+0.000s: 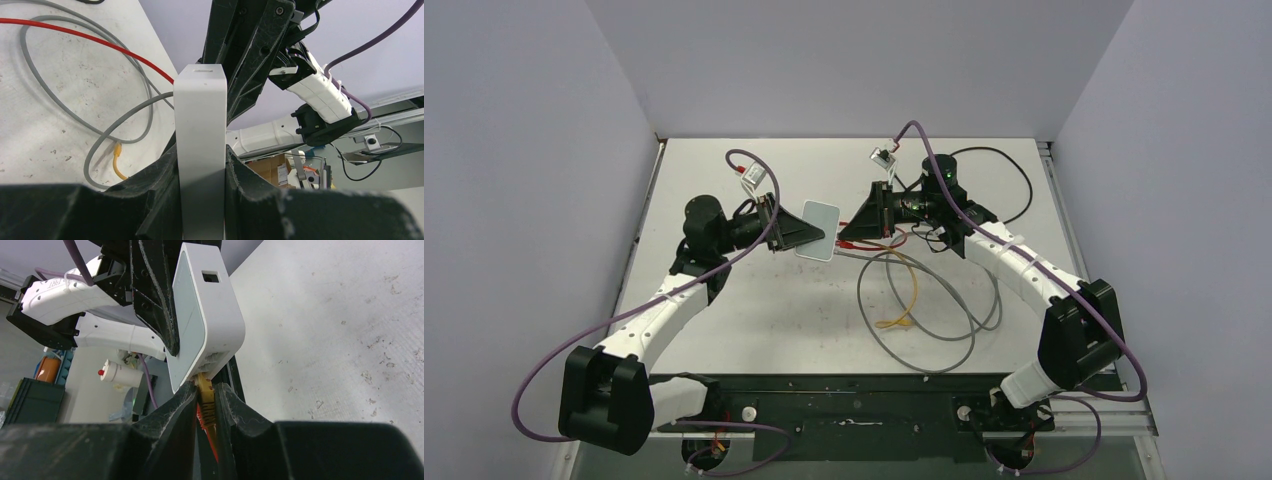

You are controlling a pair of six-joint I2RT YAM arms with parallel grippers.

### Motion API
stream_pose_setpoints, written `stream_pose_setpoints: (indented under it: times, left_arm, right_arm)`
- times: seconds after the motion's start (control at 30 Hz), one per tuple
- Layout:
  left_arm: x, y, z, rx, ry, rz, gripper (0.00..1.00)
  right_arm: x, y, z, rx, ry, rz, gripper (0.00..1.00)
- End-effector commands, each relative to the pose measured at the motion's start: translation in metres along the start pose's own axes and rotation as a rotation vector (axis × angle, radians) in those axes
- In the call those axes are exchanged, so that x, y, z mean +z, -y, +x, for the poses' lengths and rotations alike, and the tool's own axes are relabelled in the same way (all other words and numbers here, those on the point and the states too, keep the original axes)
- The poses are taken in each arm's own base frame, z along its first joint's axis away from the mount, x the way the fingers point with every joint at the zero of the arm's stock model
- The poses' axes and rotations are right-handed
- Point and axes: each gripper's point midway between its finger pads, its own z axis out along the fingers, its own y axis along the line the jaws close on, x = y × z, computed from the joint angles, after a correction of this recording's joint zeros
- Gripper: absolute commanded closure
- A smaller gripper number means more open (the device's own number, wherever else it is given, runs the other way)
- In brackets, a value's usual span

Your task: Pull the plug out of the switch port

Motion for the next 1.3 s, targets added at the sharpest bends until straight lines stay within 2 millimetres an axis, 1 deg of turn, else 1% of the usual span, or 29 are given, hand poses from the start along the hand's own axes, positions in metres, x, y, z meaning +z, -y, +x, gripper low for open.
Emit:
stream_pose_setpoints:
  times: [0.0, 0.17, 0.33, 0.53, 0.73, 0.8, 1.03, 1.27]
  left_arm:
    - [-0.003, 0.025, -0.013, 0.096, 0.050, 0.060, 1.00]
    - [-0.004, 0.024, -0.013, 0.096, 0.060, 0.054, 1.00]
    - [-0.005, 0.023, -0.014, 0.098, 0.064, 0.053, 1.00]
    - [-0.010, 0.024, -0.016, 0.104, 0.061, 0.057, 1.00]
    - [-0.015, 0.024, -0.017, 0.109, 0.061, 0.059, 1.00]
    - [-0.017, 0.024, -0.017, 0.108, 0.064, 0.059, 1.00]
    - [-0.019, 0.021, -0.016, 0.099, 0.065, 0.053, 1.00]
    - [-0.019, 0.019, -0.012, 0.092, 0.052, 0.051, 1.00]
  right_arm:
    - [0.001, -0.010, -0.010, -0.070, 0.013, -0.019, 0.95]
    - [0.001, -0.005, -0.005, -0.074, -0.006, -0.007, 0.95]
    - [-0.001, -0.008, -0.001, -0.090, -0.020, -0.040, 0.95]
    - [-0.002, -0.006, 0.003, -0.084, -0.033, -0.040, 0.95]
    - [-0.002, -0.003, 0.001, -0.091, -0.033, -0.028, 0.95]
    - [-0.002, -0.002, 0.004, -0.076, -0.042, -0.019, 0.95]
    - [-0.001, 0.001, 0.003, -0.077, -0.042, -0.009, 0.95]
    - [-0.001, -0.001, -0.007, -0.093, -0.021, 0.008, 0.95]
